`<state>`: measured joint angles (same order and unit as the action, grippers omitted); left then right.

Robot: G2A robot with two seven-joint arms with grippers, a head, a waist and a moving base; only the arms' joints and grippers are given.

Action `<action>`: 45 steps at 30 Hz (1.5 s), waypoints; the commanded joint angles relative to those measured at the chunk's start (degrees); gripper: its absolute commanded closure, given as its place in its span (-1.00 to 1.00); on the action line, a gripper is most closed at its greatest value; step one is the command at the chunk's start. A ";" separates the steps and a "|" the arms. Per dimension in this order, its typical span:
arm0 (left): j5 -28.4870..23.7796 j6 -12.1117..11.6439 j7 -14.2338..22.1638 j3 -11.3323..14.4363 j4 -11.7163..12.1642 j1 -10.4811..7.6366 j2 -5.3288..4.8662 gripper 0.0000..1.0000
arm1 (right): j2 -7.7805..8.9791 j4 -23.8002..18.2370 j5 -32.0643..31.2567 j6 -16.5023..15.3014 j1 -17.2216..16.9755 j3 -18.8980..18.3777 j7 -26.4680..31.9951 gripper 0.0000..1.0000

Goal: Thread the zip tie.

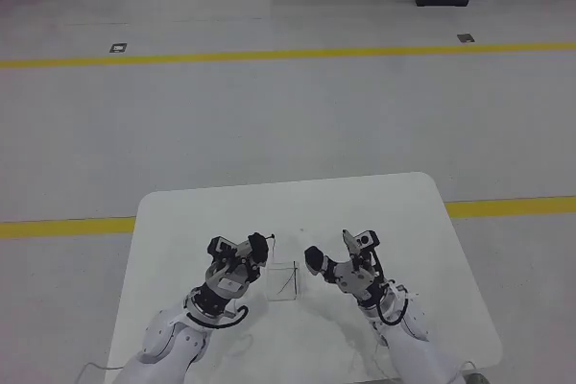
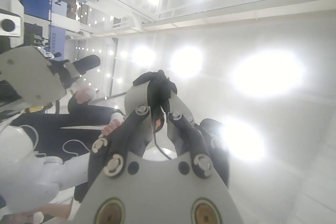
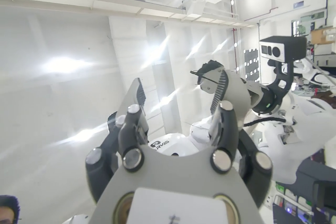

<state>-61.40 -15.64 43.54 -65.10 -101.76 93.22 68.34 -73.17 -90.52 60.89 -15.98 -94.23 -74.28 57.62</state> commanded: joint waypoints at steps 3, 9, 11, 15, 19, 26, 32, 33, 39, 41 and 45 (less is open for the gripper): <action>0.37 -0.25 -0.50 0.09 0.21 0.01 0.04 1.00 | 0.15 -0.62 -0.19 -0.67 -0.35 -1.32 -0.07 -1.00; 0.37 -0.25 -0.50 0.09 0.21 0.01 0.04 1.00 | 0.15 -0.62 -0.19 -0.67 -0.35 -1.32 -0.07 -1.00; 0.37 -0.25 -0.50 0.09 0.21 0.01 0.04 1.00 | 0.15 -0.62 -0.19 -0.67 -0.35 -1.32 -0.07 -1.00; 11.15 -3.52 0.24 -1.06 1.92 -1.25 -0.41 1.00 | 0.20 -0.89 -0.98 -0.87 -0.19 -1.84 -1.44 -1.00; 18.81 -3.84 1.35 -3.83 0.95 -1.50 -0.47 1.00 | 0.56 -0.25 -3.30 -2.93 -0.61 -4.43 -1.65 -1.00; 35.35 -3.84 1.84 -7.98 -0.63 -0.66 -0.02 1.00 | 0.77 -0.20 -7.46 -3.50 -1.66 -9.98 -3.71 -1.00; 42.20 -3.84 -0.61 -9.42 -1.23 -0.23 0.36 1.00 | 0.42 -1.24 -11.65 -3.50 -1.88 -13.39 -5.06 -1.00; 42.20 -3.84 -0.61 -9.42 -1.23 -0.23 0.36 1.00 | 0.42 -1.24 -11.65 -3.50 -1.88 -13.39 -5.06 -1.00; 42.20 -3.84 -0.61 -9.42 -1.23 -0.23 0.36 1.00 | 0.42 -1.24 -11.65 -3.50 -1.88 -13.39 -5.06 -1.00; 41.99 -3.84 -0.55 -9.31 -1.65 -0.86 0.35 1.00 | 0.42 -1.24 -11.65 -3.50 -1.88 -13.39 -5.06 -1.00; 35.87 -3.84 2.33 -11.20 -3.87 -1.33 0.55 1.00 | 0.42 -1.24 -11.65 -3.50 -1.88 -13.39 -5.06 -1.00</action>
<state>-23.71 -19.48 44.78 -75.53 -104.98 91.94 68.83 -72.75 -91.76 49.23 -19.48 -96.11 -87.67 52.56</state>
